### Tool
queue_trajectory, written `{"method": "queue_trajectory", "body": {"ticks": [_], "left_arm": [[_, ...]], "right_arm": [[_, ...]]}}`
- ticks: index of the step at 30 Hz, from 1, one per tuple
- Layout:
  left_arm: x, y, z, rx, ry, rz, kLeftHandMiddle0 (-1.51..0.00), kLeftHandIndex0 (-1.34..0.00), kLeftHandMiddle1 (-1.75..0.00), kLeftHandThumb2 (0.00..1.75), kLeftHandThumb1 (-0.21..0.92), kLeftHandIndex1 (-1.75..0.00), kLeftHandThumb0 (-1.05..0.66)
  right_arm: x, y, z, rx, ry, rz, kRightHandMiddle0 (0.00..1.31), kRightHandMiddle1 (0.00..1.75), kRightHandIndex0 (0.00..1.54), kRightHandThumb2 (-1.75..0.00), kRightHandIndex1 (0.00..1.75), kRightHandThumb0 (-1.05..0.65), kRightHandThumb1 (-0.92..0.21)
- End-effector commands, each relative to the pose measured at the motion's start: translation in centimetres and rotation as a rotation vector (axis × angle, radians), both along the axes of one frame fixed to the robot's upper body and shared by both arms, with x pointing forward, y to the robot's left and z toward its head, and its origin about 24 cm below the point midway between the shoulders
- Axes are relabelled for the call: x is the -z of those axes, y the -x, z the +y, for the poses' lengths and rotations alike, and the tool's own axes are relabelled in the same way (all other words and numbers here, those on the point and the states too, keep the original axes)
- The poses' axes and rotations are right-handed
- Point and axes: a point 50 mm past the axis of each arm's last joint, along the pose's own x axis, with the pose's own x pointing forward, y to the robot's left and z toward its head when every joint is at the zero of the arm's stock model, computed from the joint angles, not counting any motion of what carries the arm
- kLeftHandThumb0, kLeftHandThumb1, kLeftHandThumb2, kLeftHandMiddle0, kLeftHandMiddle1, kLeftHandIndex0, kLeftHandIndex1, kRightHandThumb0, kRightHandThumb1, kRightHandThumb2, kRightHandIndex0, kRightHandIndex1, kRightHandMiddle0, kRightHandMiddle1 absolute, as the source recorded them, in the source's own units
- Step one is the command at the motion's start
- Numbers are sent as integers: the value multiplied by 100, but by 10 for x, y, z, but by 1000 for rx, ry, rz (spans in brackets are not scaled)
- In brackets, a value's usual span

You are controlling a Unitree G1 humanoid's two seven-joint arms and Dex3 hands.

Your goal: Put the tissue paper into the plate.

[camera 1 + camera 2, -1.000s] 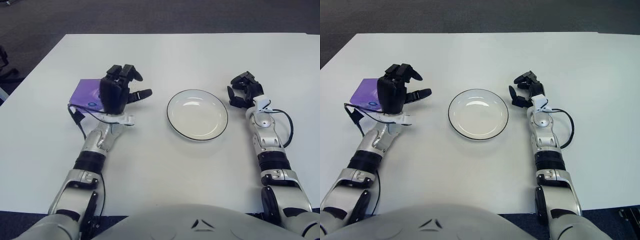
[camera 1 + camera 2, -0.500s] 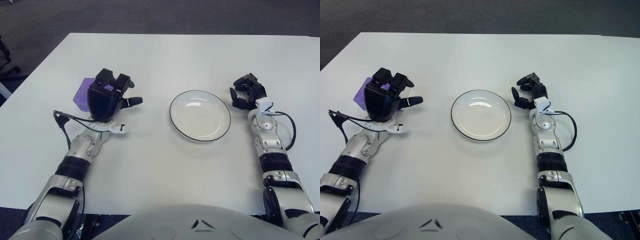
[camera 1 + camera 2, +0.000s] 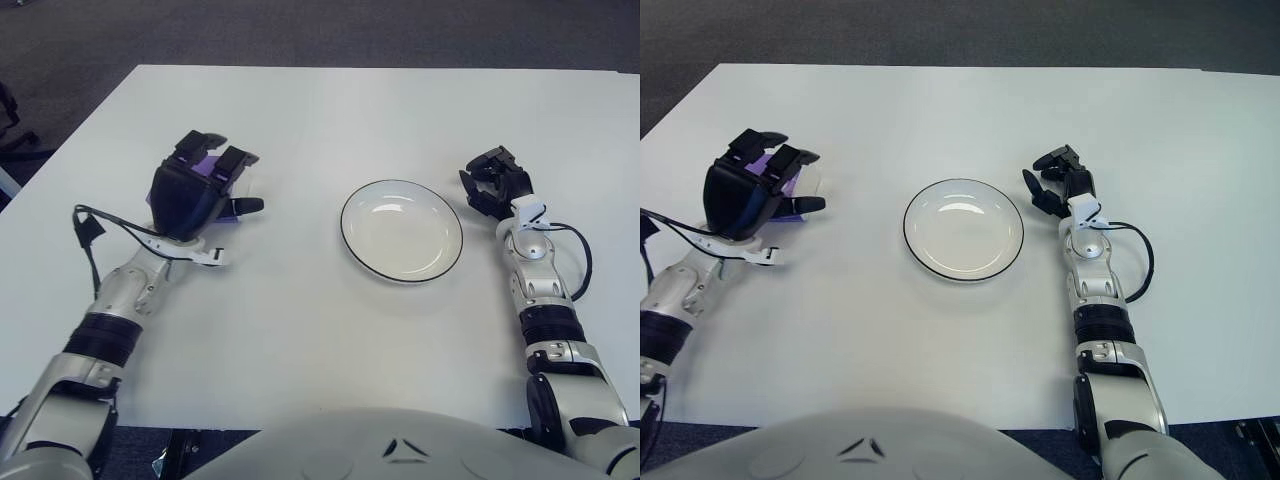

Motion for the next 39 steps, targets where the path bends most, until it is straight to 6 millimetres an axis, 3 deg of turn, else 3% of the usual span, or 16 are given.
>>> {"method": "queue_trajectory", "body": {"ticks": [1, 24, 29, 39], "left_arm": [[0, -2, 6, -31, -6, 45, -45, -44, -1, 17, 92, -20, -79], [3, -30, 40, -138, -76, 451, -12, -22, 0, 34, 92, -1, -102], [4, -35, 43, -105, -7, 628, -8, -11, 0, 32, 92, 0, -104], [7, -48, 45, -41, 100, 841, -6, -7, 0, 26, 92, 0, -105]], "right_arm": [[60, 31, 2, 28, -32, 244, 38, 159, 77, -45, 146, -37, -87], [61, 31, 2, 20, -18, 251, 38, 159, 77, -44, 145, -37, -87], [61, 31, 2, 19, -16, 253, 38, 159, 77, -44, 146, -37, -87], [61, 31, 2, 18, -15, 254, 38, 159, 78, -44, 146, -37, -87]]}}
